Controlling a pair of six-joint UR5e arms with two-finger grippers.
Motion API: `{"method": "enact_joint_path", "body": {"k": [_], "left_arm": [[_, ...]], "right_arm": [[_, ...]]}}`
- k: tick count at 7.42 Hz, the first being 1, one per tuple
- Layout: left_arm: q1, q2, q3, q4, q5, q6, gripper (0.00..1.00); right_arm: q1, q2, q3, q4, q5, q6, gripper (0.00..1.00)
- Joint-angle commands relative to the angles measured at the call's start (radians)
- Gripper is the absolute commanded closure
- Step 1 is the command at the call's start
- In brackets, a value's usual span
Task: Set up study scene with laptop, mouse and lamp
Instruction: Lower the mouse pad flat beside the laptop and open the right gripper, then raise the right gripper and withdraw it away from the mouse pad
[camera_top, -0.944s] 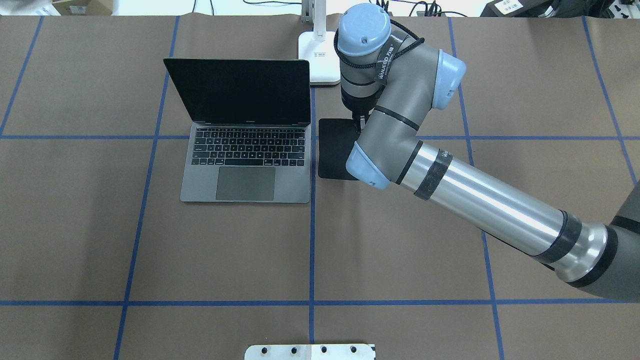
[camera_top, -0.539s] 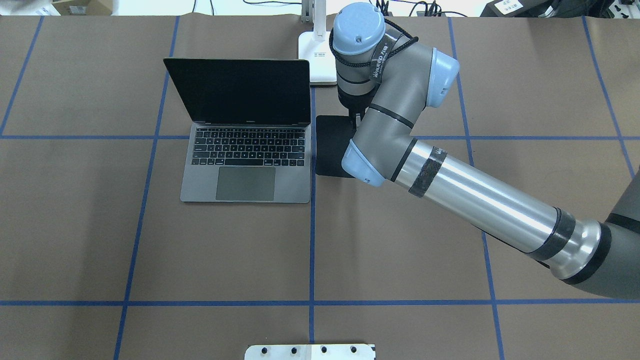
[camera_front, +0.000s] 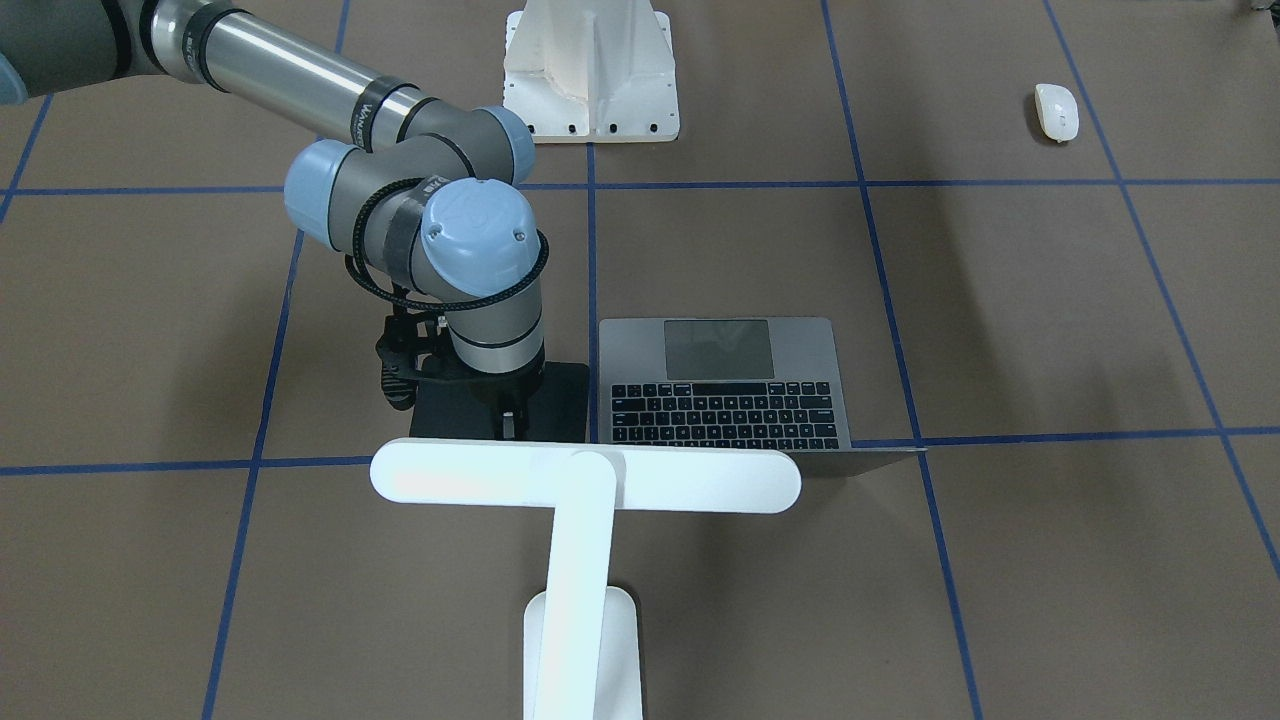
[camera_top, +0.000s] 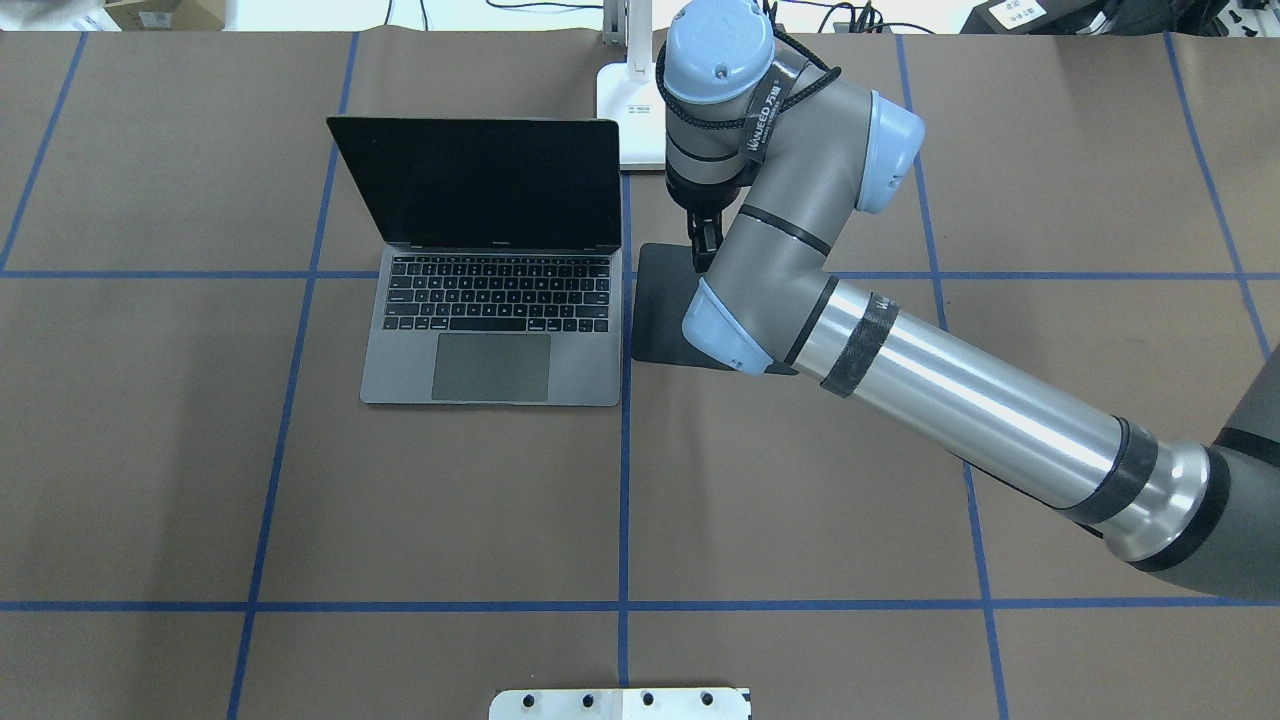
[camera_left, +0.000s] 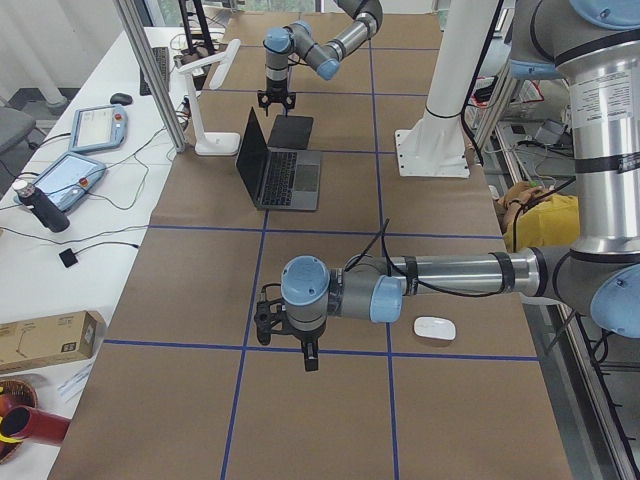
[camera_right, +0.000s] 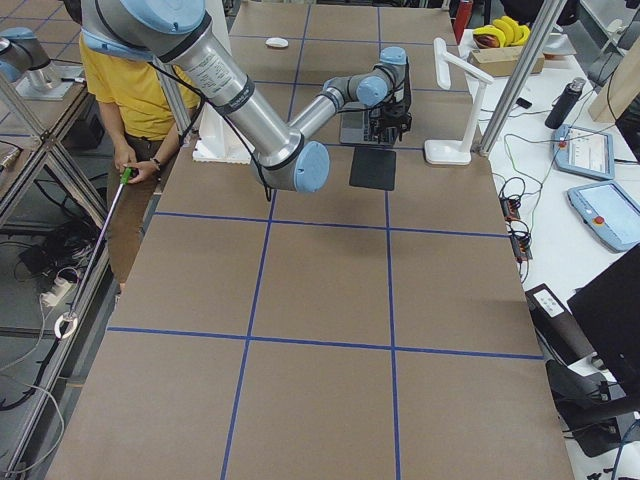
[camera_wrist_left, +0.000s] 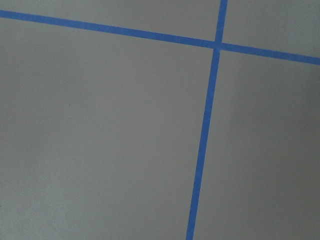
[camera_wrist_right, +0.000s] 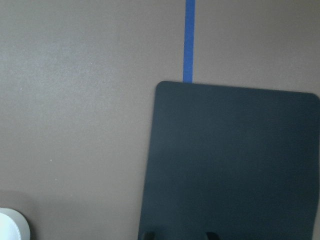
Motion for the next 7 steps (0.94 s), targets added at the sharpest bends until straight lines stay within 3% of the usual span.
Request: {"method": "enact_joint_path", "body": {"k": [1,4,6,7], "left_arm": [[0.0,-0.009,-0.019,-0.011,0.004,0.002,0.0],[0.005,-0.063,-0.027,-0.061,-0.003,0.003,0.0],[0.006,-0.031,-0.051,-0.121,-0.009,0.008,0.0],[0.009,0.01,-0.069,-0.231,-0.009,0.005,0.0]], "right_arm": [[0.024,-0.098,0.14,-0.002,0.004,-0.2,0.0],[0.082,-0.35,0.437,-0.054,0.016,-0.593,0.0],[0.137,-0.464,0.562,-0.155,0.051,-0.972,0.0],[0.18,-0.539,0.623,-0.19,0.085,-1.13,0.0]]}}
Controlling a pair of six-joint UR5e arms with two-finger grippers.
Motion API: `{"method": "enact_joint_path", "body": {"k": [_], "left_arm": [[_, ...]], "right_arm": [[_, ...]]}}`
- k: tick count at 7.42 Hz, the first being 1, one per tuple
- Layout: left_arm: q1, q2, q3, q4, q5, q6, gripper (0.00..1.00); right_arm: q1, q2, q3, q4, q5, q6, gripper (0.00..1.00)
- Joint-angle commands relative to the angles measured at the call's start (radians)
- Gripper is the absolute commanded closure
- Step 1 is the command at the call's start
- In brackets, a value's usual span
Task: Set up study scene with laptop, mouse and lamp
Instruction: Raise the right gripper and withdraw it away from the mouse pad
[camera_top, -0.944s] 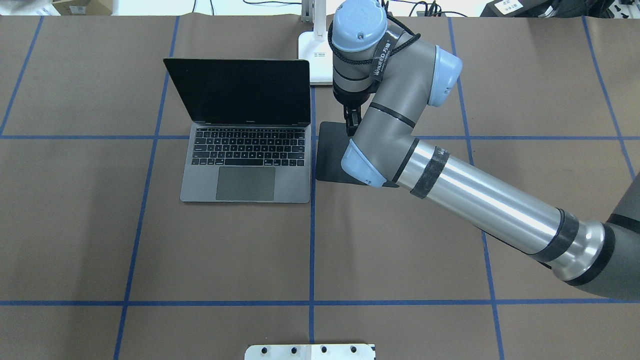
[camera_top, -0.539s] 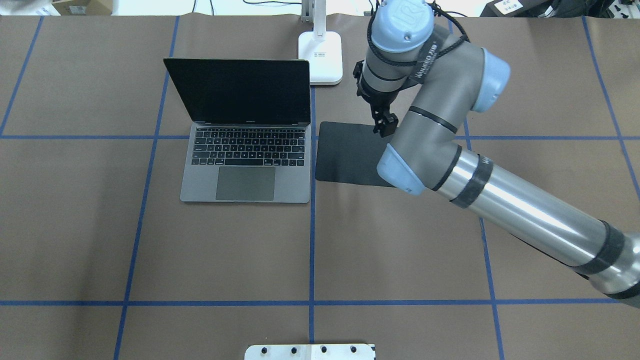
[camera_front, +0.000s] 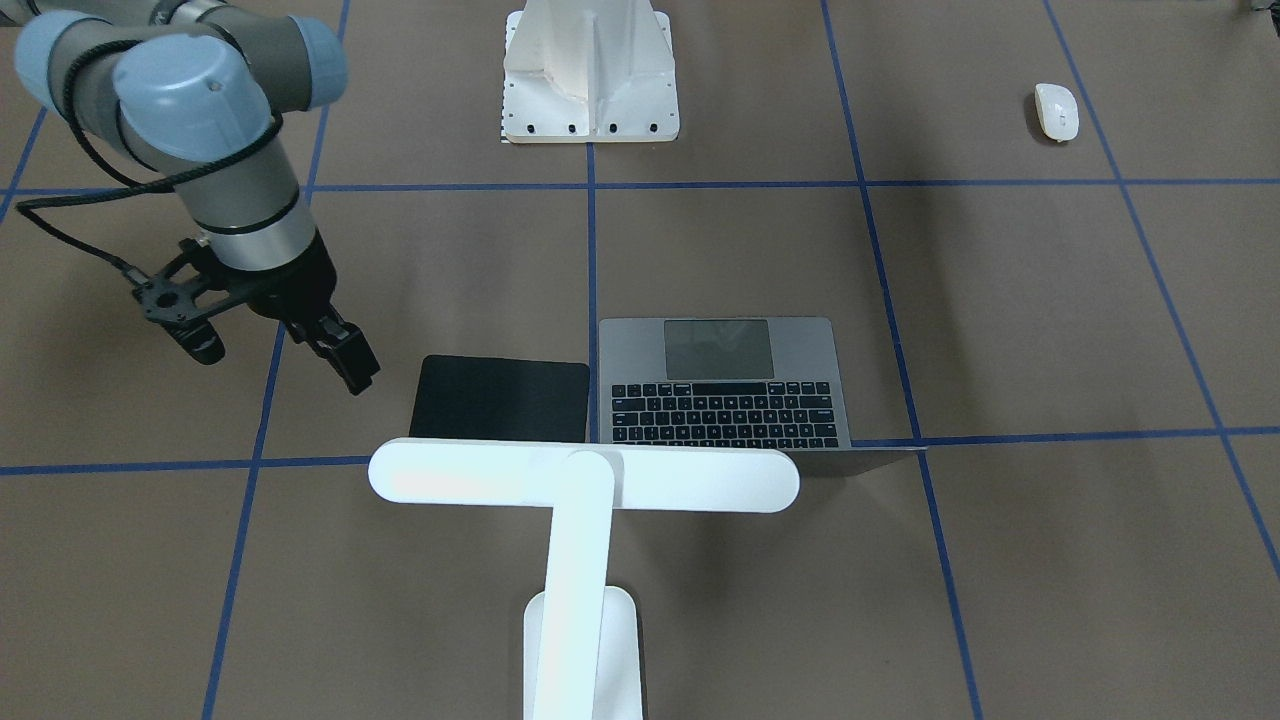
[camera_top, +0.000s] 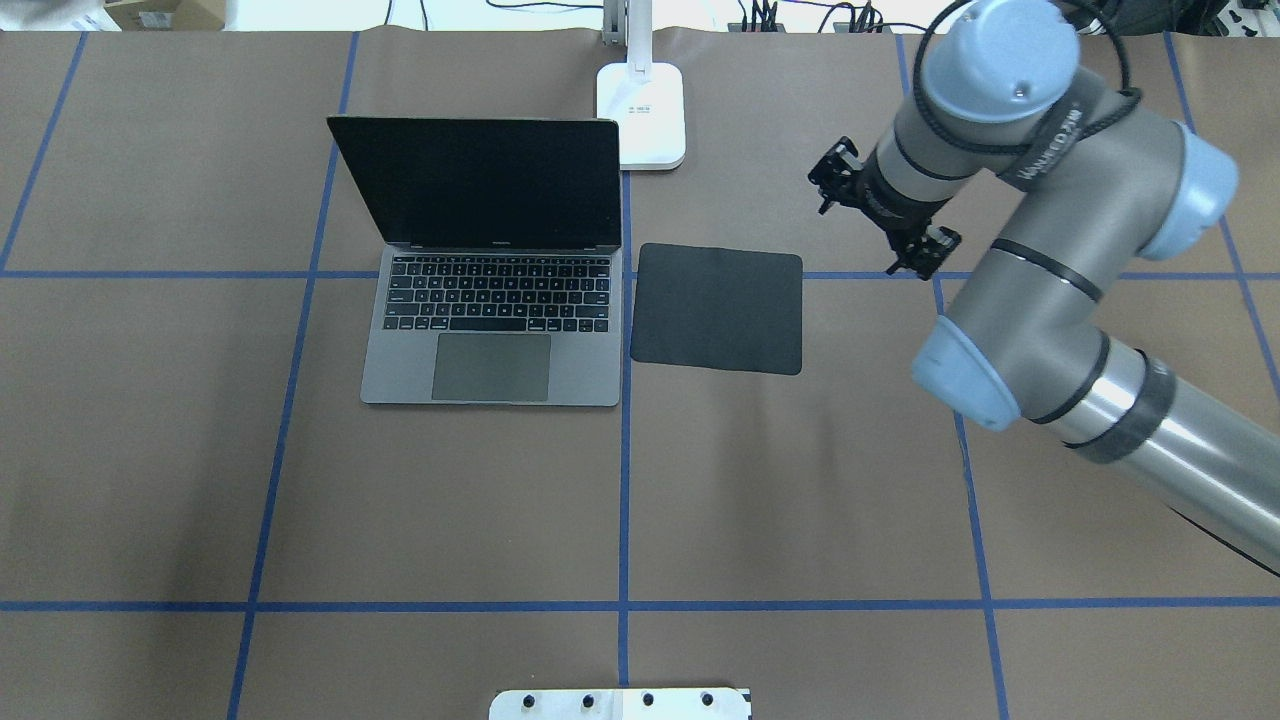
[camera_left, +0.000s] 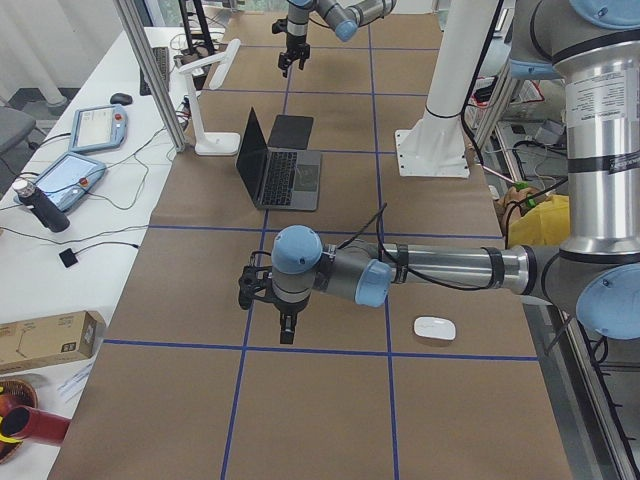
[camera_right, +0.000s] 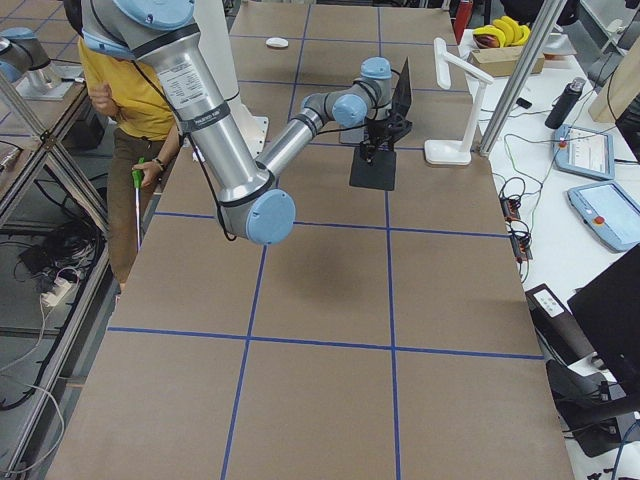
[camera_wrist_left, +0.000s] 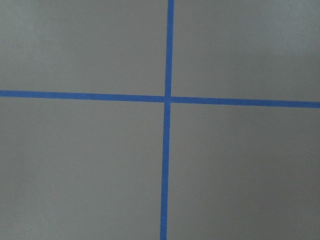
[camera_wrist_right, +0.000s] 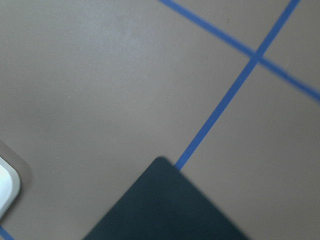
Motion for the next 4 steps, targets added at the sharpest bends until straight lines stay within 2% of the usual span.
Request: {"method": "enact_joint_path", "body": {"k": [1,2,3,4], "left_arm": [[0.009,0.089,-0.017,-0.225,-0.073,-0.012,0.0],[0.016,0.094,-0.021,-0.237,-0.183,-0.064,0.0],[0.053,0.152,-0.034,-0.325,-0.175,-0.119,0.0],[0.155,0.2,-0.041,-0.415,-0.076,-0.194,0.0]], "right_arm": [[0.093,-0.181,0.121,-0.06,0.067,-0.412,0.0],[0.159,-0.251,0.134,-0.059,0.102,-0.59,0.0],[0.229,-0.33,0.133,-0.053,0.141,-0.782,0.0],[0.303,-0.398,0.13,-0.051,0.178,-0.972,0.0]]}}
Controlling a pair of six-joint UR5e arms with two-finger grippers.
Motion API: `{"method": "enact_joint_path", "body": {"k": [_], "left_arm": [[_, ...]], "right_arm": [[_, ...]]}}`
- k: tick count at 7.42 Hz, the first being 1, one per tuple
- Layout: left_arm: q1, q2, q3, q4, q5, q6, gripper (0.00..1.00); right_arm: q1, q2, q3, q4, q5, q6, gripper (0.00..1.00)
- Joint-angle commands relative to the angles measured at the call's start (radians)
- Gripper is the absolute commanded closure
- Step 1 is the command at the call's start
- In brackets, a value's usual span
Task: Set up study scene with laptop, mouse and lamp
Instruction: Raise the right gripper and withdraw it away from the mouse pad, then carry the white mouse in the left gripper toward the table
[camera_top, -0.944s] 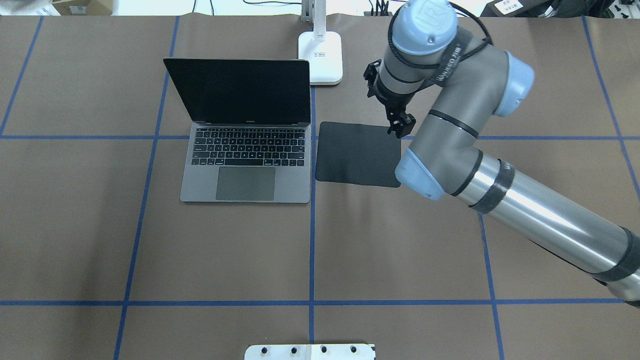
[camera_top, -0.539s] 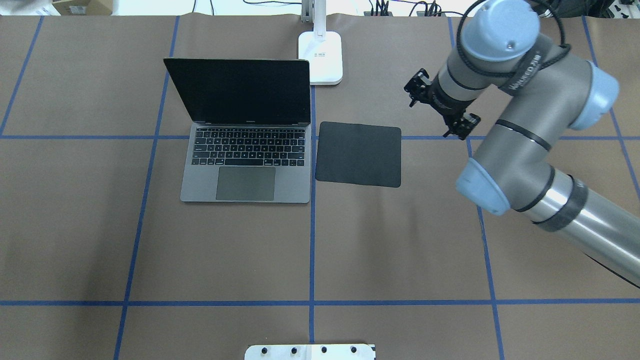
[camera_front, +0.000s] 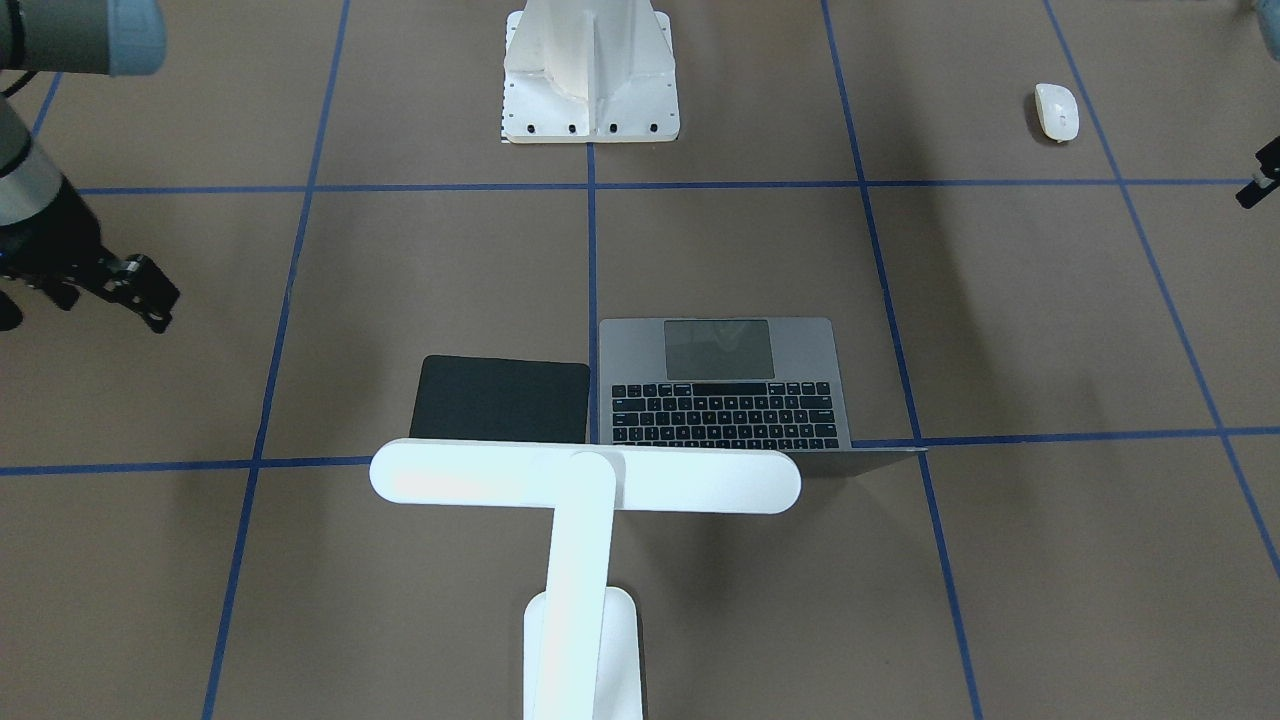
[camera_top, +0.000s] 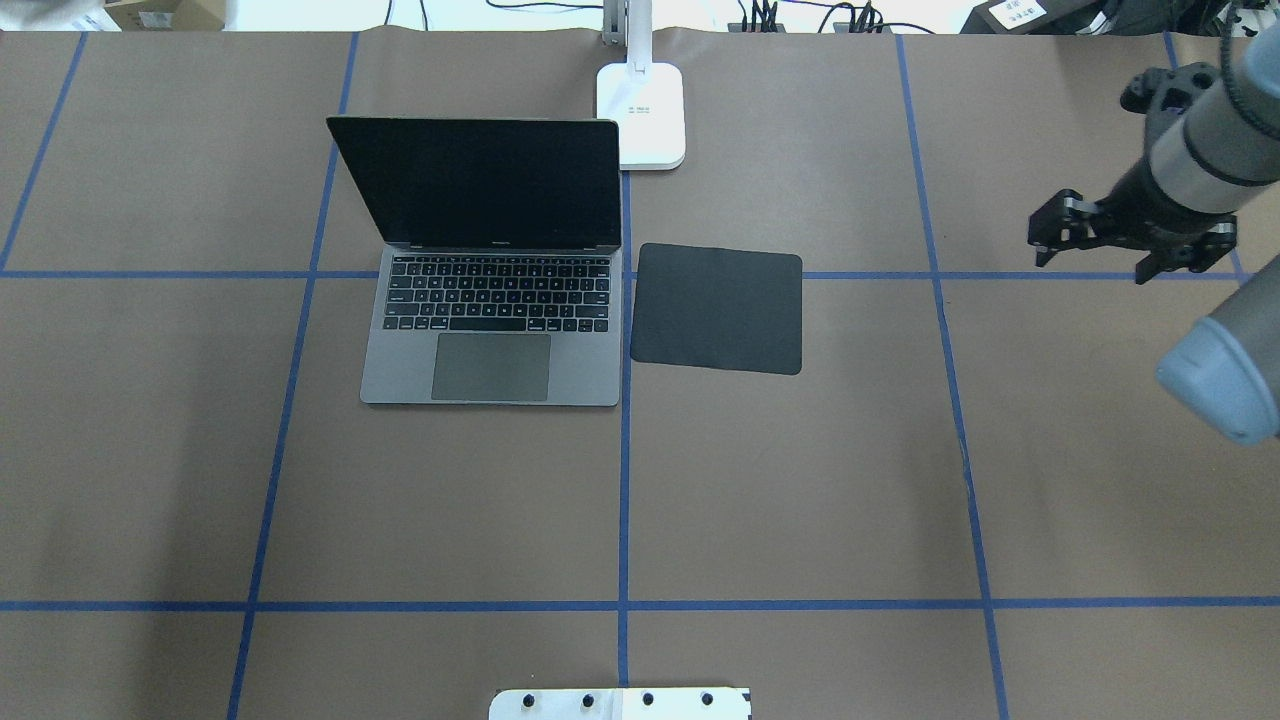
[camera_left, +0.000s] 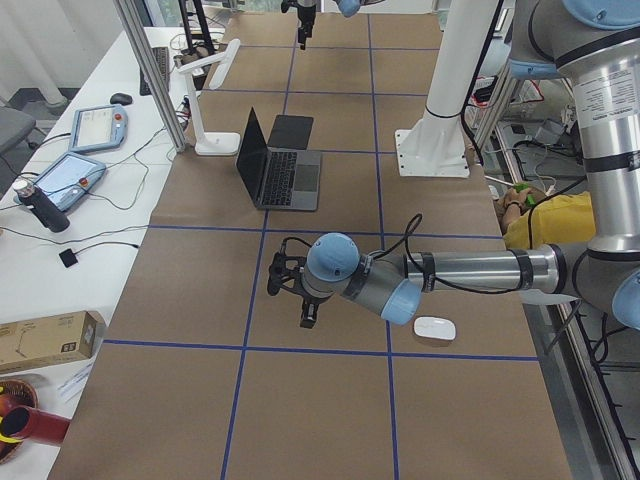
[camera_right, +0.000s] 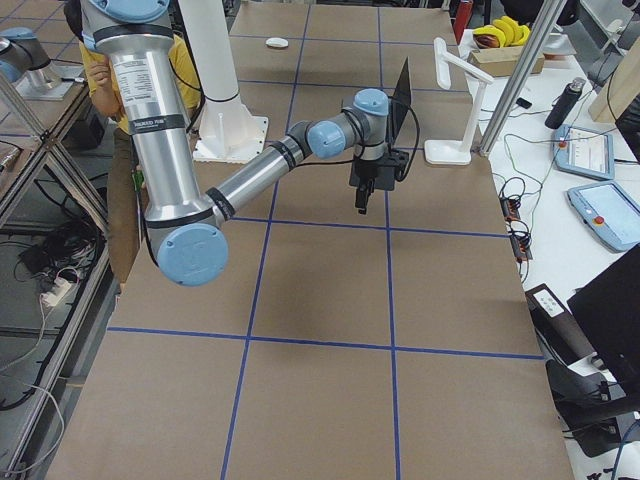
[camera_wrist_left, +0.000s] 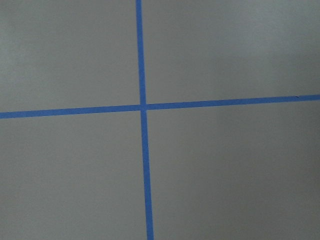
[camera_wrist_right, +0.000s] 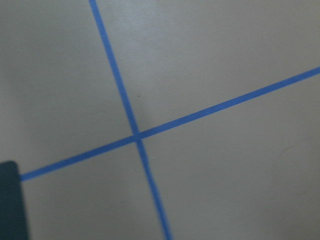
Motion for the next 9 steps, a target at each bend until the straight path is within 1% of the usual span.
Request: {"method": "enact_joint_path", "body": {"k": [1,2,3,4,5,6,9], "left_arm": [[0.239,0.101,-0.038,-0.16,0.16,-0.204,0.0],[0.362,0.164,-0.073,-0.197,0.24,-0.289,0.0],[0.429,0.25,-0.074,-0.284,0.277,-0.3,0.0],[0.482,0.322,-0.074,-0.366,0.28,-0.331,0.0],[0.539,0.379,-0.074,-0.434,0.309,-0.371,0.0],[0.591,0.414,-0.074,-0.477,0.316,-0.42,0.0],[0.739,0.435,-0.072,-0.499,0.331,-0.564,0.0]], "right_arm": [[0.16,-0.157,0.003,0.004,0.075,-0.341,0.0],[0.208,-0.207,0.001,0.004,0.093,-0.431,0.0],[0.244,-0.24,-0.002,0.004,0.095,-0.528,0.0],[0.275,-0.286,0.003,0.004,0.095,-0.608,0.0],[0.304,-0.321,0.001,0.004,0.107,-0.681,0.0],[0.317,-0.326,-0.003,0.004,0.135,-0.688,0.0],[0.318,-0.326,-0.005,0.004,0.137,-0.687,0.0]]}}
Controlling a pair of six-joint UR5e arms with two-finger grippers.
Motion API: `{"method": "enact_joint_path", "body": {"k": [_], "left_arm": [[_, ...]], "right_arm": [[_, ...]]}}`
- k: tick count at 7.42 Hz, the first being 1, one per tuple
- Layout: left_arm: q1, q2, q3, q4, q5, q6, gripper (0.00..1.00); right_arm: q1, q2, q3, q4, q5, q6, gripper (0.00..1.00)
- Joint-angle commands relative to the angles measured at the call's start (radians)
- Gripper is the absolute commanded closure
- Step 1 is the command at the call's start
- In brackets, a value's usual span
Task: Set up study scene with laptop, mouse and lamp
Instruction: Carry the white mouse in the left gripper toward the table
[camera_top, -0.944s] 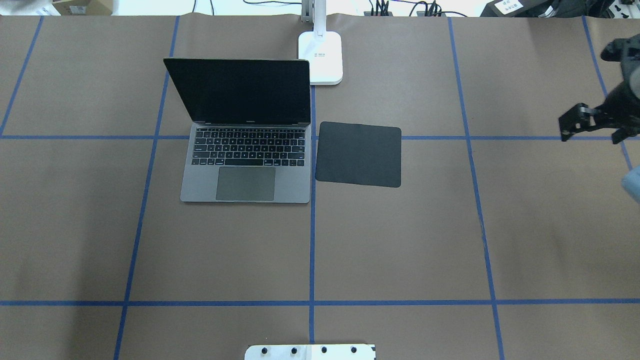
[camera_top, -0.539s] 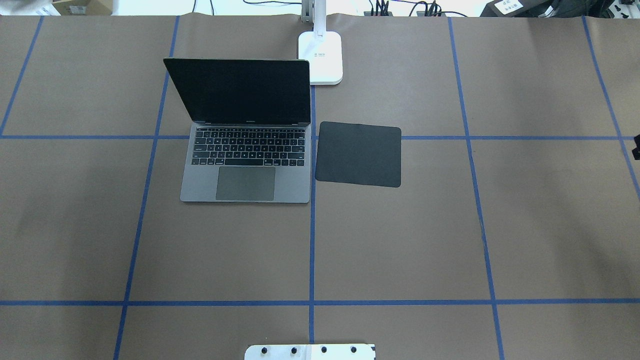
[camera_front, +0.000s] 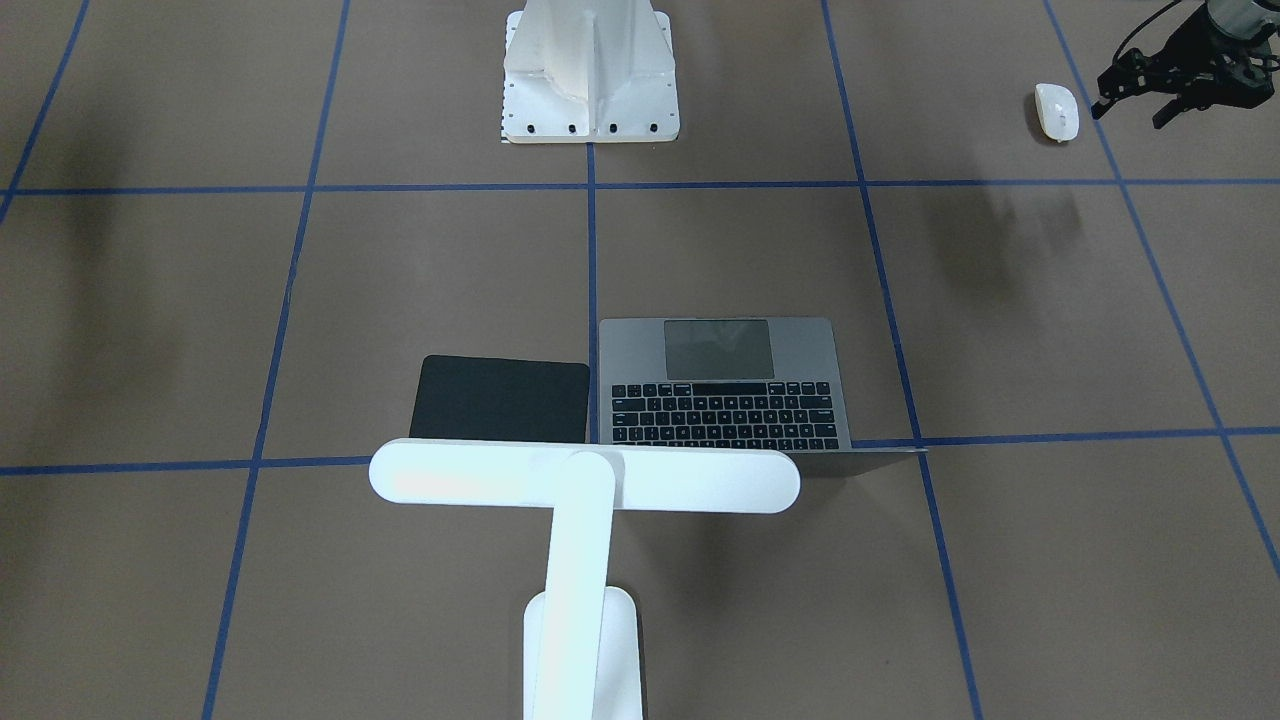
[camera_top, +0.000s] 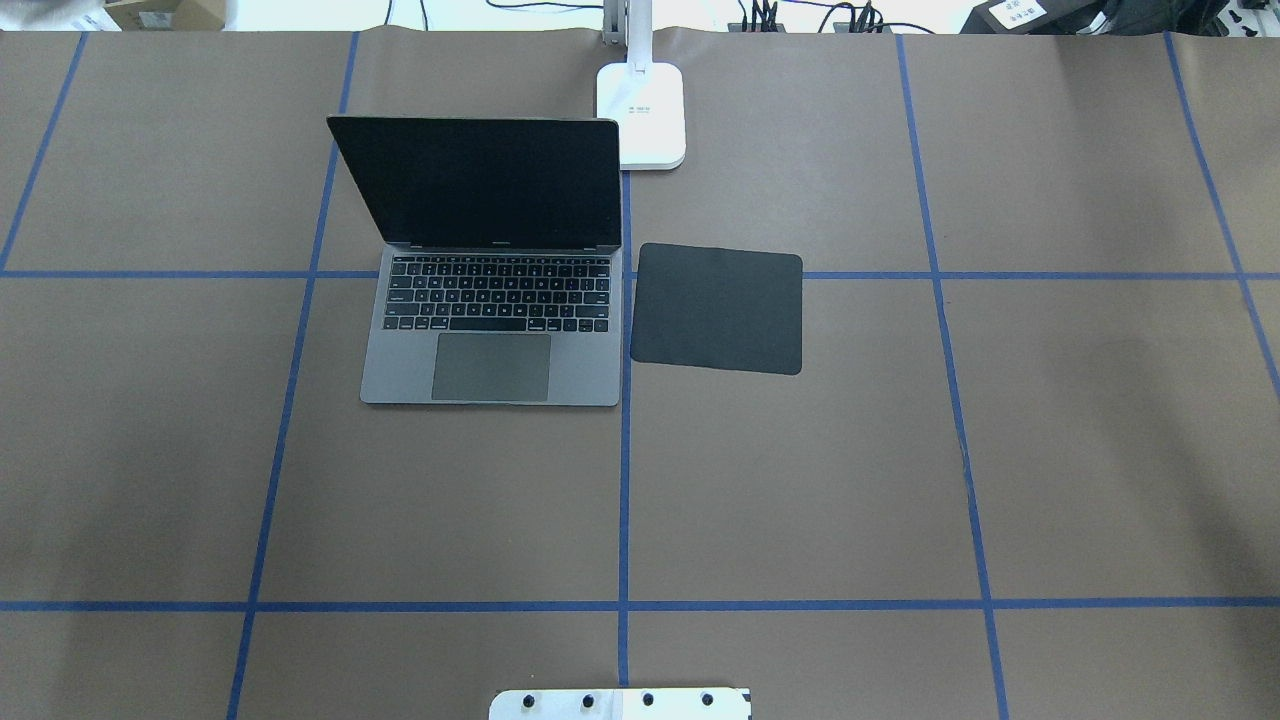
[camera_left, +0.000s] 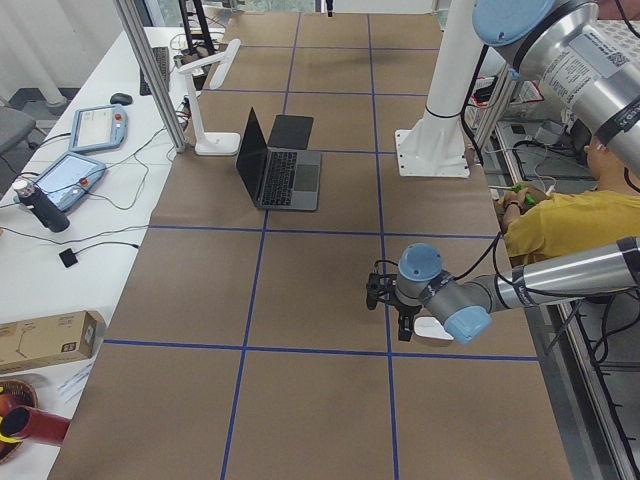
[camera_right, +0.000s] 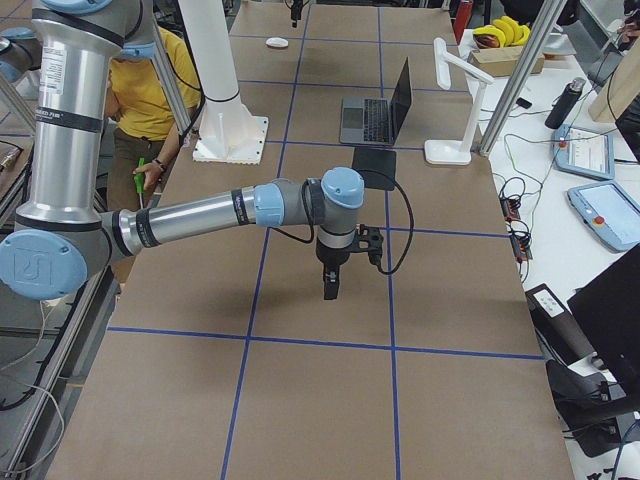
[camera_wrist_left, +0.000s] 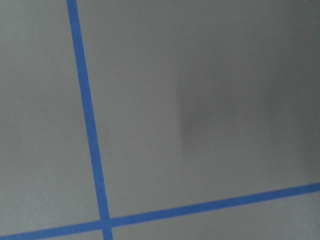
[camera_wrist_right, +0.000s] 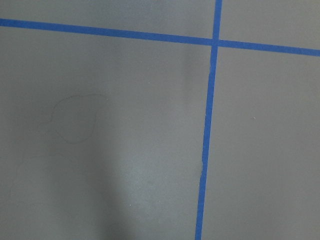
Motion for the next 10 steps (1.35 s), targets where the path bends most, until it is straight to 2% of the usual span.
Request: {"method": "enact_joint_path", "body": {"k": [1,4,7,10], "left_arm": [[0.135,0.006,0.002,-0.021,0.04,-0.125,0.0],[0.259,0.032,0.005,-0.032,0.067,-0.167,0.0],[0.418,0.022,0.009,-0.032,0.097,-0.291,0.0],[0.469,-0.018,0.067,-0.032,0.116,-0.305,0.0]], "right_arm": [[0.002,-0.001,-0.001,0.001,0.002,-0.002,0.0],[0.0,-0.001,-0.007,-0.001,0.0,-0.002,0.0],[0.0,-0.001,-0.011,0.001,0.0,-0.002,0.0],[0.0,0.001,-0.013,0.001,0.0,-0.001,0.0]]}}
